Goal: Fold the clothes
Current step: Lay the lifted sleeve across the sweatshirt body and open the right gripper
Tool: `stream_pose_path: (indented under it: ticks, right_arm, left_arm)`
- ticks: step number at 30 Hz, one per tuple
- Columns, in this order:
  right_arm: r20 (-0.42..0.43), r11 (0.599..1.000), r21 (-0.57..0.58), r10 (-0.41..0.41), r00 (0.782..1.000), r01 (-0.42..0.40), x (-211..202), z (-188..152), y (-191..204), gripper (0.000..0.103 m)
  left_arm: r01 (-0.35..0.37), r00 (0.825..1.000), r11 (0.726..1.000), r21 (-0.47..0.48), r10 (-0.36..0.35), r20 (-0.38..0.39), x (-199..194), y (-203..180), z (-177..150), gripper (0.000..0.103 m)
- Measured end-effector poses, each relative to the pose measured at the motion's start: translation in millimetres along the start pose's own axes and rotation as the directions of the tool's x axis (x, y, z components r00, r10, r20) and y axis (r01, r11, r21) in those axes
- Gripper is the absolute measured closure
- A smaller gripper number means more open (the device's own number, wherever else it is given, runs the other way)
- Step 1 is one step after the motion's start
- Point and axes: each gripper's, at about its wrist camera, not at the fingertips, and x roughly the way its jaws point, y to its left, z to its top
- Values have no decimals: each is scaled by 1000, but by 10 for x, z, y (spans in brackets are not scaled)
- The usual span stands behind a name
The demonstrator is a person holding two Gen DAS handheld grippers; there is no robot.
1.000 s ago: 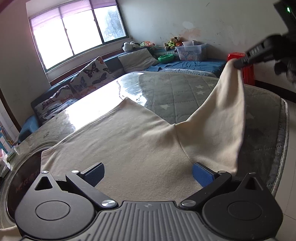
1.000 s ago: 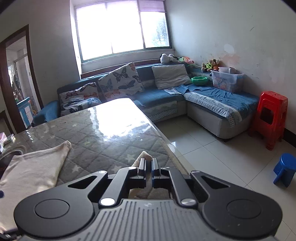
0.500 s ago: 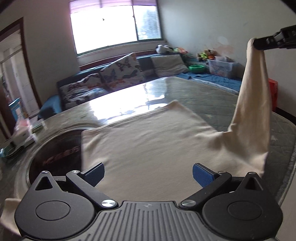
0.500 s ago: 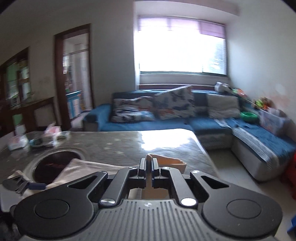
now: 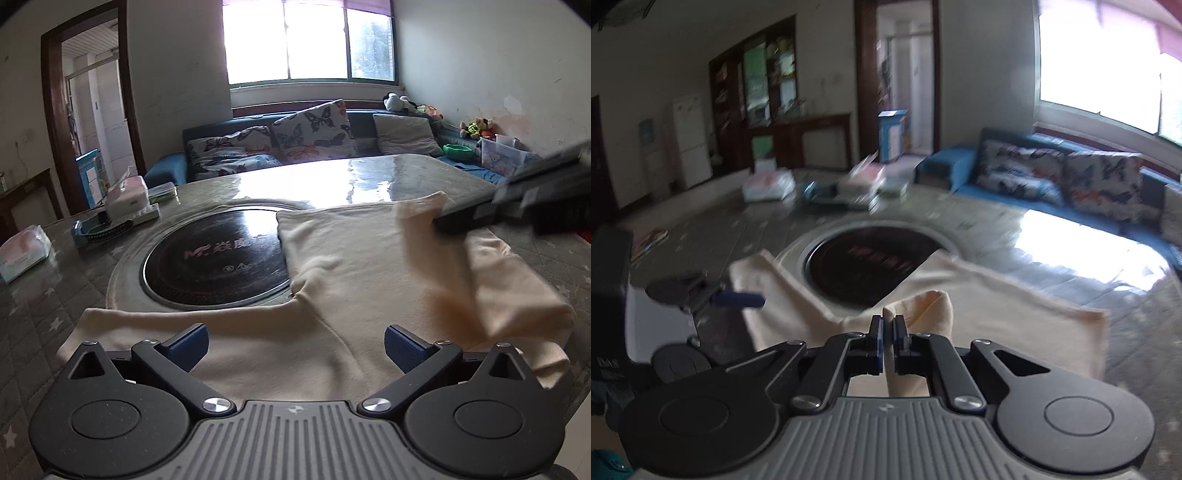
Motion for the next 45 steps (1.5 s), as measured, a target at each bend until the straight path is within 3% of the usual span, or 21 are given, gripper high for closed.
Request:
stream_pose_path:
  ticks: [4, 11, 16, 20, 23, 29, 35, 45]
  right_arm:
    - [-66, 998, 1, 67, 996, -67, 169, -124, 64, 92]
    - [-59, 999, -27, -35, 998, 33, -235, -281, -242, 91]
    - [-141, 992, 30, -117, 983, 122, -429, -629, -615, 91]
    - [-180, 987, 73, -127, 975, 142, -475, -900, -740, 91]
    - [-215, 986, 71, -130, 968, 149, -457, -1038, -778, 91]
    - [-163, 987, 57, -139, 977, 150, -553, -898, -848, 91]
    - [-126, 986, 72, -139, 982, 149, -275, -703, -987, 91]
    - [-144, 980, 119, -139, 980, 157, -96, -758, -1150, 92]
  left_arm:
    - [-7, 1000, 1000, -1, 7, 1, -17, 12, 11, 0]
    - [38, 999, 999, 34, -39, 30, -31, -112, 83, 5]
    - [110, 993, 991, 70, -113, 30, 43, -310, 160, 21]
    - [173, 984, 979, 108, -176, 19, 133, -485, 201, 29]
    - [216, 976, 969, 123, -218, -1, 209, -565, 212, 41]
    - [272, 962, 954, 128, -270, -30, 349, -670, 215, 59]
    - [278, 960, 953, 117, -272, -66, 500, -732, 219, 60]
    - [219, 974, 973, 75, -214, -71, 421, -360, 98, 60]
